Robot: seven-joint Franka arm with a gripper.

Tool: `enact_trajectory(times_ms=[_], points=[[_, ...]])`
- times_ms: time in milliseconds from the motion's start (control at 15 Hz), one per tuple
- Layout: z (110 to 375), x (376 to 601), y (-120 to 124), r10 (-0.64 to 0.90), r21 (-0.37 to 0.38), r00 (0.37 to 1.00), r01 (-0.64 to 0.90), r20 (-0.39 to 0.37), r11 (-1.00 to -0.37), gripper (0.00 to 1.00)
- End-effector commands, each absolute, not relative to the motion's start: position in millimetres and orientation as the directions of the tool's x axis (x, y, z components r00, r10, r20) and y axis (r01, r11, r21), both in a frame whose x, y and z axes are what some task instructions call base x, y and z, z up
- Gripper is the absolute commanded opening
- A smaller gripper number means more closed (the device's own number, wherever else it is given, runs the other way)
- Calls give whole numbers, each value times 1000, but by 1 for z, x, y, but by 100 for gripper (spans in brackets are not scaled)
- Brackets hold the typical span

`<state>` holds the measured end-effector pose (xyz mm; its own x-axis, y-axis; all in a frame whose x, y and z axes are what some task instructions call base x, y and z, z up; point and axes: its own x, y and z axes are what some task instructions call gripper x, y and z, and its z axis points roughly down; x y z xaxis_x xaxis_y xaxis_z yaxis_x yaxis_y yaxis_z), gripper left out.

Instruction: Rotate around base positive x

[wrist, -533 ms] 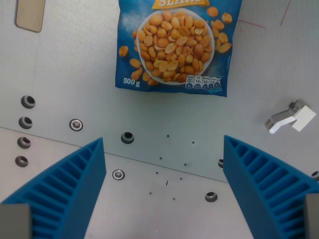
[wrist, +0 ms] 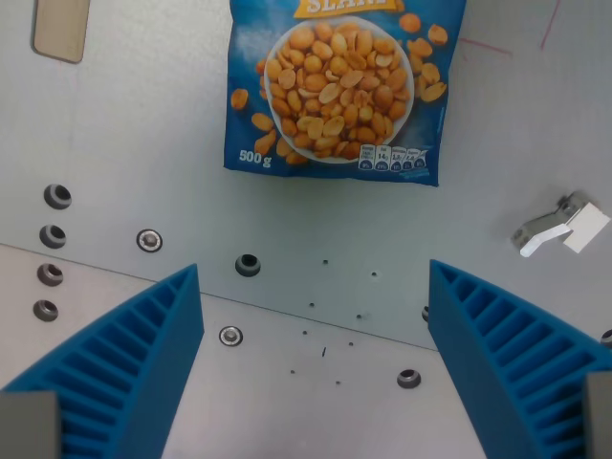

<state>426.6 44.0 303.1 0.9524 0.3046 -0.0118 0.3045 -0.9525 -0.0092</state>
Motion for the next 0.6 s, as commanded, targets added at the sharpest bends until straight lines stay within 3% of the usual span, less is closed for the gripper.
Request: enact_trajectory(times_ms=[67,600], points=[[306,427,43,308,-113,951,310,30,-944,100],[306,427,43,305,-213,950,311,62,-926,100]])
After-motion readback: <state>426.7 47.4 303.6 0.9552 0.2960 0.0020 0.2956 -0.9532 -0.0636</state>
